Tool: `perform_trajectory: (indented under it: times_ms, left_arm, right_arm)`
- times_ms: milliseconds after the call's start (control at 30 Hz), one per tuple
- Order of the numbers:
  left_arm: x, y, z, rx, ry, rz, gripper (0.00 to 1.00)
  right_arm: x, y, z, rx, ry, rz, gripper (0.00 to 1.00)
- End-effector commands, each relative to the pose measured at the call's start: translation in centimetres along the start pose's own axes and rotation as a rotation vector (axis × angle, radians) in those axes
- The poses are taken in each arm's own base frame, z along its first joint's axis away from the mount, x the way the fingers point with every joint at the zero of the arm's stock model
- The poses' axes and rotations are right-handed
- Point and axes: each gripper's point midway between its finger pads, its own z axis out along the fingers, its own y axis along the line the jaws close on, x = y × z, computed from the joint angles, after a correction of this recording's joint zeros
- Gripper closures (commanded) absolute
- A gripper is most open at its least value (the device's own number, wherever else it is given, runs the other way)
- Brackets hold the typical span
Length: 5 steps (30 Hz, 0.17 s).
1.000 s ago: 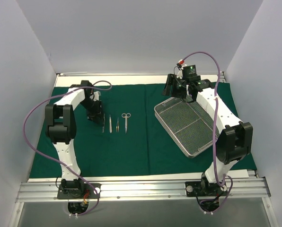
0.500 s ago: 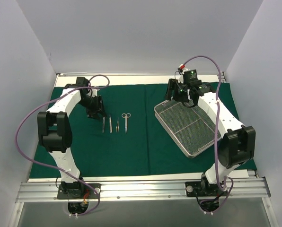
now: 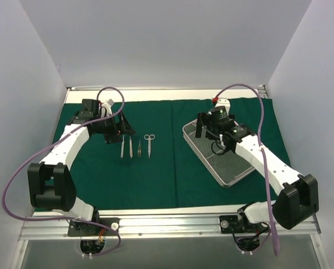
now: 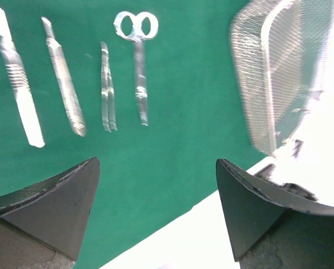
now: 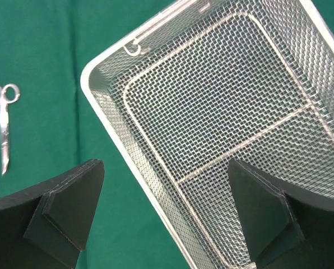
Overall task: Open and lay out the surgical kit
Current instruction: Reset both arms
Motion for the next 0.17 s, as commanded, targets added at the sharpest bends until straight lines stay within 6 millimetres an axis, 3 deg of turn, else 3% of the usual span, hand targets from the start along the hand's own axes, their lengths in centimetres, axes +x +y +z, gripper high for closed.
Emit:
perform_trajectory:
  times_ms: [0, 67, 100, 133]
  left_arm:
    - [-1.5, -4.1, -1.4, 0.167, -0.142, -0.013, 0.06]
    - [-0.7, -4.9, -1.1, 0.221, -0.166, -0.005, 0.06]
    - [-0.4, -5.2, -1.0, 0.236, -0.17, -0.009, 0.06]
    - [-0.2, -5.6, -1.0, 0.256, -0.189, 0.013, 0.06]
  right_arm:
    - [2.1, -0.8, 0.7, 0.065, -0.029, 0.064, 0.0]
    - [1.0, 1.2, -0.7, -0.073, -0.13, 0.092, 0.0]
    - [1.9, 1.4, -0.8, -0.111, -0.133, 0.093, 0.0]
    - [1.1, 1.8, -1.7, -0.155, -0.166, 0.105, 0.0]
